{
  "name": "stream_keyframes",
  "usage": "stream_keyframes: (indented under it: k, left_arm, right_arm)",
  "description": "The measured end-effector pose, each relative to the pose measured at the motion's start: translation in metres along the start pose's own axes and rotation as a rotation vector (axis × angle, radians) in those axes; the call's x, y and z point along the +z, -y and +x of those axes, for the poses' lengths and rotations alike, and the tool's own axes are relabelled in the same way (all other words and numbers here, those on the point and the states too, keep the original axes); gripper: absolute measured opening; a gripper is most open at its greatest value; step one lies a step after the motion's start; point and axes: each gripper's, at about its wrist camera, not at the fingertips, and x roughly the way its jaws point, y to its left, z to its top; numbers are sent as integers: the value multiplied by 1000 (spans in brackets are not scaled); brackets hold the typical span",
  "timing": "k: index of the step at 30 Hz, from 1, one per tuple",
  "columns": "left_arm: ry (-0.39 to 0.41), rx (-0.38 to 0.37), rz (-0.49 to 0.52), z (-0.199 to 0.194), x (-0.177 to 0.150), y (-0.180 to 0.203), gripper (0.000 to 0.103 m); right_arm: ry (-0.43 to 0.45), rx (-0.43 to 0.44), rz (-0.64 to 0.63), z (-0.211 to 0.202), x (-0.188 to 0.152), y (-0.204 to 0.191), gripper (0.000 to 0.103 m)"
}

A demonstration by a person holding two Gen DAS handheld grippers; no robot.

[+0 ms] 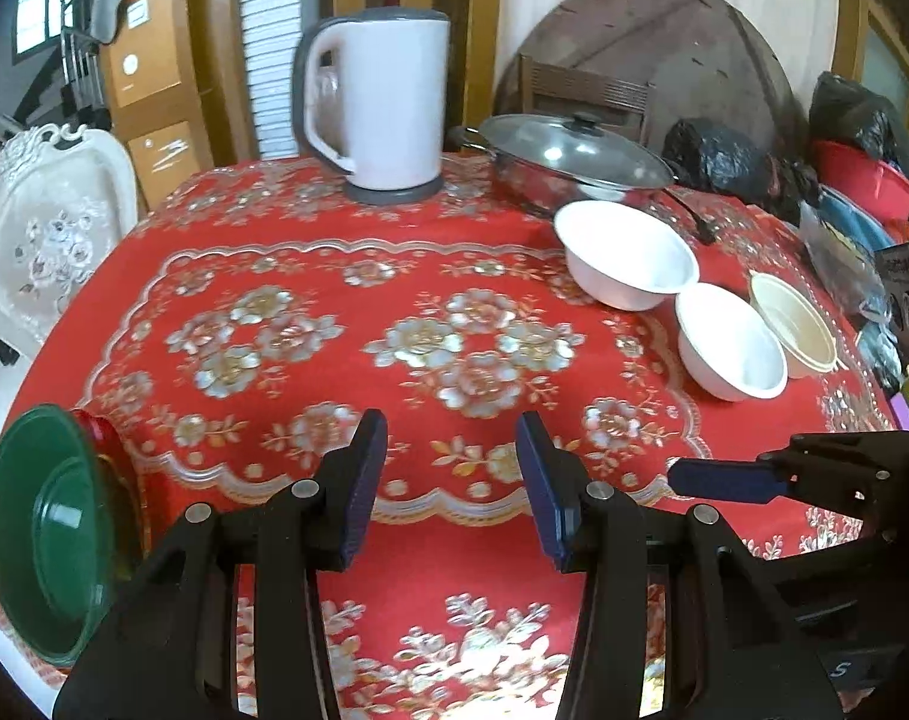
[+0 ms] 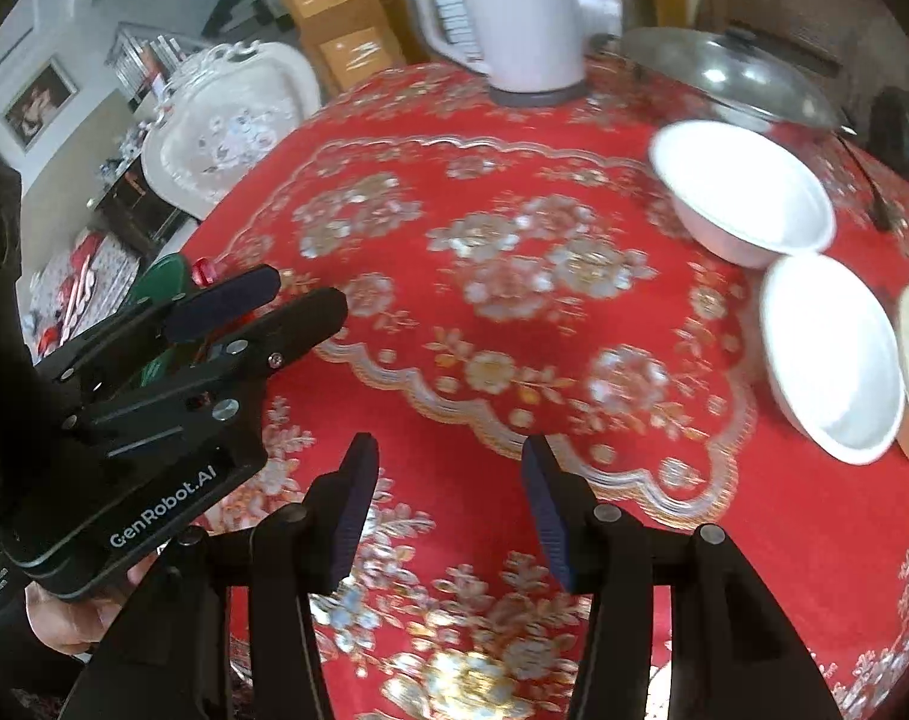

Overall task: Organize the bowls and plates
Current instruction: 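Move both grippers away from the stack toward the white dishes, then close both grippers on the rim of the large white plate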

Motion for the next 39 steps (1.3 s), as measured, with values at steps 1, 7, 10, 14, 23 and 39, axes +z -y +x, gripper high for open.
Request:
stream_keyframes:
  k: [1, 7, 10, 14, 23, 39]
  left_arm:
    - [-4, -7, 2, 2, 1, 4, 45]
    - [-7, -18, 35, 11, 6, 27, 45]
    - [-12, -28, 47, 14, 7, 38, 45]
    - [-17, -37, 66, 19, 9, 51, 45]
    - [-25, -54, 87, 28, 14, 75, 45]
    - [-66, -87, 68, 55, 30, 94, 45]
  right_arm:
    - [2, -2, 8, -2, -1, 5, 50]
    - [8, -17, 56, -11, -5, 33, 51]
    - [16, -20, 74, -17, -9, 44, 51]
    - [26, -24, 101, -26, -12, 60, 51]
    - [56, -71, 167, -51, -22, 99, 53]
    - [85, -139, 300, -74, -36, 164, 55]
